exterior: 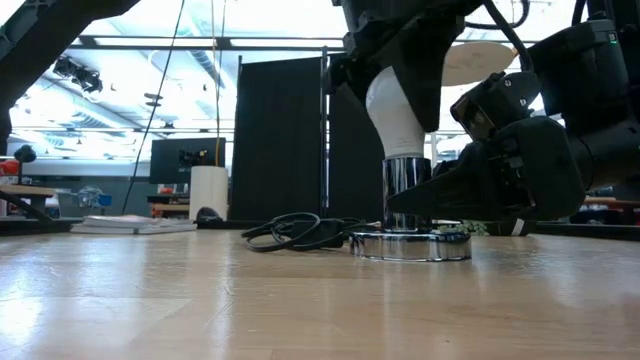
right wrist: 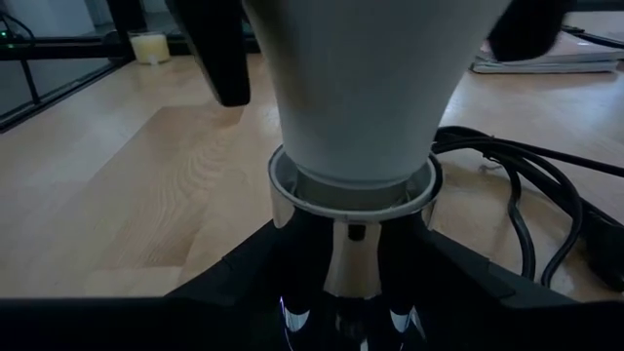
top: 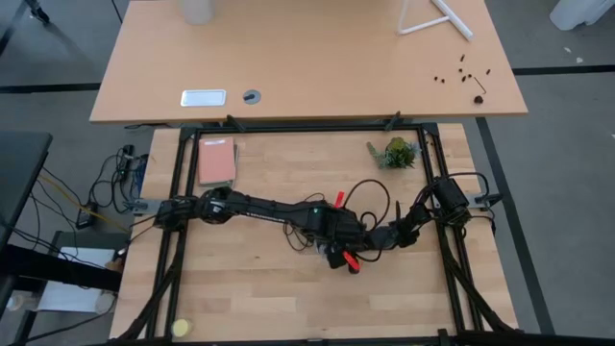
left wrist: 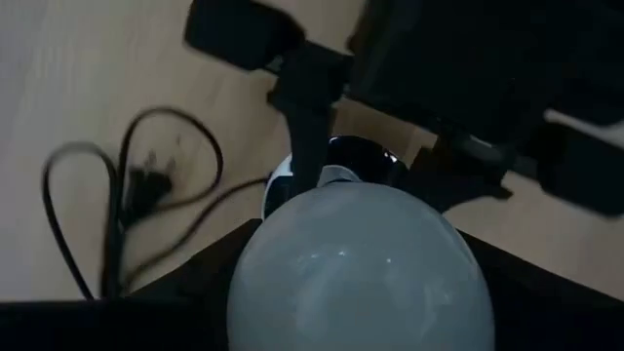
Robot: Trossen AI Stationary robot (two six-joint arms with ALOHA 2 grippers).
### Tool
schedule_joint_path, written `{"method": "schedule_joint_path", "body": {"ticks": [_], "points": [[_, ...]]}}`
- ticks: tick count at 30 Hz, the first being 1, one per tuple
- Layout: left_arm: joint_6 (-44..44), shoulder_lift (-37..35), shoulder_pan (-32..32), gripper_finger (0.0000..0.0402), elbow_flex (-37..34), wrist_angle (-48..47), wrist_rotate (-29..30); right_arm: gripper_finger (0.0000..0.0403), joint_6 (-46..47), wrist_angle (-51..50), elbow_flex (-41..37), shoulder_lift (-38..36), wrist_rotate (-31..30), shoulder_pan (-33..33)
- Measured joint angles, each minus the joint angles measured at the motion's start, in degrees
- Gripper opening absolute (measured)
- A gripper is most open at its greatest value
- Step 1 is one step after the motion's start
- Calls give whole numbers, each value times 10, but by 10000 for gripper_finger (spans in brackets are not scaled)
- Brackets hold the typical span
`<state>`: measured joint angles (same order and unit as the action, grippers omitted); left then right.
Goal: Screw lightbulb
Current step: Remove the lightbulb from the lamp
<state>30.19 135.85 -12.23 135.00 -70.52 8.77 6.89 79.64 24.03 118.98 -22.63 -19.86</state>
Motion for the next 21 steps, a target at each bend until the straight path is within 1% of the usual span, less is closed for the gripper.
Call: {"method": "schedule_joint_path", "body": {"ticks": [2,4,7,11,13,18,21], "points": [[42,0,-2,271,0,0,6,197,0,0,0,0,0,0],[59,0,-2,271,0,0,6,197,-1,0,0,0,0,0],[40,0,-2,277,0,2,3,197,-2,0,0,0,0,0],[-53,0,-4,301,0,5,-3,197,-2,0,0,0,0,0],[-114,0,-4,318,0,3,-3,197,-1,0,0,0,0,0],[-254,0,-5,363,0,7,32,197,2,-1,0,0,0,0],[-365,0,-5,378,0,6,41,197,2,-1,0,0,0,0]]}}
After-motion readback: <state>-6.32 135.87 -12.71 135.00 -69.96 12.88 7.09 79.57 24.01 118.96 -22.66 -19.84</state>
